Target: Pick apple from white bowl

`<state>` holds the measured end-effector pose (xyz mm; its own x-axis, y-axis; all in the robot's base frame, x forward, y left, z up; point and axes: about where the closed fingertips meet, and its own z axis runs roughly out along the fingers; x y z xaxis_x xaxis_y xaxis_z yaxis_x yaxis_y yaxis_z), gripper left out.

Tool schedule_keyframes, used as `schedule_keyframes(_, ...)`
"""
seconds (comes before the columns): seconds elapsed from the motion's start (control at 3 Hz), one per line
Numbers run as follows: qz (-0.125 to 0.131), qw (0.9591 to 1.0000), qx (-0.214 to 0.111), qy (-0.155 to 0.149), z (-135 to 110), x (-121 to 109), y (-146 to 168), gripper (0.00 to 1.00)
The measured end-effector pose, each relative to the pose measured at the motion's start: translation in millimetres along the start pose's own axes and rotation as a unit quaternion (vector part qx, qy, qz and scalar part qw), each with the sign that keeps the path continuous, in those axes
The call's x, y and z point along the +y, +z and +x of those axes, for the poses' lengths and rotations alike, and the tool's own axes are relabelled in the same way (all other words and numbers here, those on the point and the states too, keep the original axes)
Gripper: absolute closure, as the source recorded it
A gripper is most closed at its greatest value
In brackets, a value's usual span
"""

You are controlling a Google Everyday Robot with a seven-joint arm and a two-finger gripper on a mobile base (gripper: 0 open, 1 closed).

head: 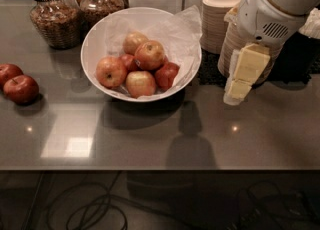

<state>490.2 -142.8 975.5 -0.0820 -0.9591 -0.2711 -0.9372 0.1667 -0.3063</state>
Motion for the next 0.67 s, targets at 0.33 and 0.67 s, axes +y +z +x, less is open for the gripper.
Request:
schedule_keyframes(0.33,-0.003,0.9997,-0.023,0.012,-1,0,2,0.00)
schedule_keyframes(0.67,0.009,0.9960,-0.087,0.017,-43,-14,9,0.00)
